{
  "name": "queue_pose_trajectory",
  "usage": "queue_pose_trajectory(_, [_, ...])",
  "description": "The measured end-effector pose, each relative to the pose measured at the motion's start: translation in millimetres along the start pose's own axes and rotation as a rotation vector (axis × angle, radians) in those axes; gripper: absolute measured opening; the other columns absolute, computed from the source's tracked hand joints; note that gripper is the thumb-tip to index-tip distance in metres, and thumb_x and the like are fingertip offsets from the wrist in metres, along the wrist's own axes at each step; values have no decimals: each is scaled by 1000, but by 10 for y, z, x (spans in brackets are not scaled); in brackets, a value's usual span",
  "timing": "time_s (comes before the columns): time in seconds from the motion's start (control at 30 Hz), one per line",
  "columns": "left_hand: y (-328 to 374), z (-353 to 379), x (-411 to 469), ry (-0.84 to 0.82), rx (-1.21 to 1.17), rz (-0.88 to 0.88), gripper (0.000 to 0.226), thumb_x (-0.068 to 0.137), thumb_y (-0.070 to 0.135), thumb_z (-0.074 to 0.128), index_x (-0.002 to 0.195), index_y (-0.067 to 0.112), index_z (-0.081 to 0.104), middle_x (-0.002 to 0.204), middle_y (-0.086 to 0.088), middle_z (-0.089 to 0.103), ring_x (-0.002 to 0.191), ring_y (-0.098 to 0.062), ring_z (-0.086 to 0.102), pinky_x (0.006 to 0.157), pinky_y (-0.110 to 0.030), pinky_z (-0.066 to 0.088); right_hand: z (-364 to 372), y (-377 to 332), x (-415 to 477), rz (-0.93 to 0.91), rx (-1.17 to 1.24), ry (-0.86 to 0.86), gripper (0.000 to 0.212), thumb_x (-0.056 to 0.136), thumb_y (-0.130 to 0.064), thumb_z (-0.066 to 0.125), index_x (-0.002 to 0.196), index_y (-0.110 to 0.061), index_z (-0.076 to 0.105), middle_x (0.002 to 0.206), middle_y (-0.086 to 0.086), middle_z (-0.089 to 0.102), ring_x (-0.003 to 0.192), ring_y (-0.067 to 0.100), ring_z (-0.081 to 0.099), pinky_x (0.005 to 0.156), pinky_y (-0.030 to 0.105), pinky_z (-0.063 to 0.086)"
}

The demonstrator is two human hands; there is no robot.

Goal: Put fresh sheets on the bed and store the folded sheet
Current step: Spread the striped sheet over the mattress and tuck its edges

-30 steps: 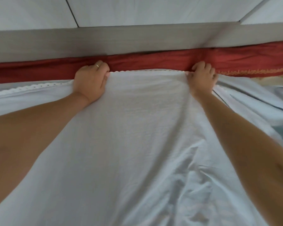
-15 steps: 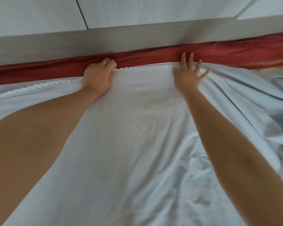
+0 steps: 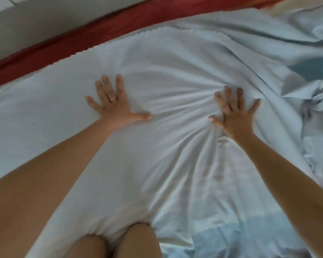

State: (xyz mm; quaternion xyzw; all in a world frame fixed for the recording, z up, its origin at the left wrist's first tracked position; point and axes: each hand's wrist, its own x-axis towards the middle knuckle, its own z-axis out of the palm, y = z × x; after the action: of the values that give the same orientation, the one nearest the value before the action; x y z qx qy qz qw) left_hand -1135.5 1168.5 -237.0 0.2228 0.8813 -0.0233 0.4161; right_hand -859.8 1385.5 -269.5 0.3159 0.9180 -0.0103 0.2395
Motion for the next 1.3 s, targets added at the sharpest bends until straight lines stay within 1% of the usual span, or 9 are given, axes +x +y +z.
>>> queue_pose_trajectory(0.2, [178, -154, -124, -140, 109, -50, 155, 41, 83, 67, 131, 26, -45, 140, -15, -47, 131, -35, -40, 101, -66, -18, -241, -765, -145, 659, 459, 96, 65, 96, -53, 31, 151, -29, 8, 160, -1, 5, 146, 30, 3, 103, 74, 6])
queue_pose_trajectory(0.27, [221, -195, -137, -173, 128, -77, 157, 41, 82, 68, 132, 24, -45, 140, -16, -47, 131, -35, -40, 101, -66, -17, -321, -1316, -359, 479, 470, 218, 68, 92, -53, 35, 151, -23, 16, 158, 6, 14, 145, 32, 9, 109, 67, 0])
queue_pose_trajectory(0.37, [265, -181, -147, -155, 154, -105, 159, 38, 82, 69, 133, 22, -44, 142, -17, -45, 132, -35, -39, 102, -66, -15, -166, -1816, -761, -238, 266, 182, 75, 81, -67, 45, 146, -34, 27, 154, -3, 24, 146, 27, -1, 107, 65, -2])
queue_pose_trajectory(0.43, [304, -187, -125, -164, 168, -135, 161, 35, 84, 68, 132, 21, -45, 141, -16, -46, 132, -34, -39, 102, -66, -15, 57, -1433, -616, -303, 141, 150, 80, 76, -77, 44, 144, -37, 28, 153, -9, 25, 147, 22, 5, 105, 69, 7])
queue_pose_trajectory(0.53, [320, -213, -126, -174, 189, -151, 162, 35, 84, 68, 131, 20, -46, 140, -15, -47, 132, -32, -40, 102, -64, -16, 37, -655, -311, 100, 204, 16, 85, 81, -81, 20, 149, -31, 19, 157, -3, 16, 143, 25, 23, 100, 74, 4])
queue_pose_trajectory(0.67, [384, -259, -182, -212, 194, -150, 163, 36, 80, 73, 132, 19, -45, 141, -15, -46, 133, -31, -39, 104, -63, -15, -92, -395, -160, 397, 288, -152, 86, 73, -85, 7, 137, -39, -29, 152, -8, -29, 145, 19, -15, 102, 72, -11])
queue_pose_trajectory(1.07, [358, -181, -131, -130, 244, -148, 167, 30, 79, 75, 137, 17, -38, 145, -16, -40, 137, -30, -32, 106, -64, -10, -494, -1236, 130, 1117, 786, -73, 77, 93, -57, 33, 150, -26, -8, 159, 0, -11, 146, 24, -6, 110, 66, -2])
queue_pose_trajectory(1.2, [322, -84, -195, -28, 233, -128, 161, 35, 80, 72, 141, 18, -33, 149, -14, -35, 140, -27, -28, 109, -63, -9, -366, -2421, -505, 726, 686, 371, 65, 88, -39, 44, 148, -22, 25, 153, 8, 29, 142, 26, 21, 115, 50, -1])
queue_pose_trajectory(1.3, [197, 73, -295, 158, 187, -53, 148, 45, 77, 71, 147, 18, -19, 155, -13, -20, 144, -23, -18, 109, -63, -6, 134, -3406, -1737, 314, 589, 290, 61, 87, -41, 51, 143, -27, 32, 151, 5, 32, 138, 24, 29, 116, 49, 6])
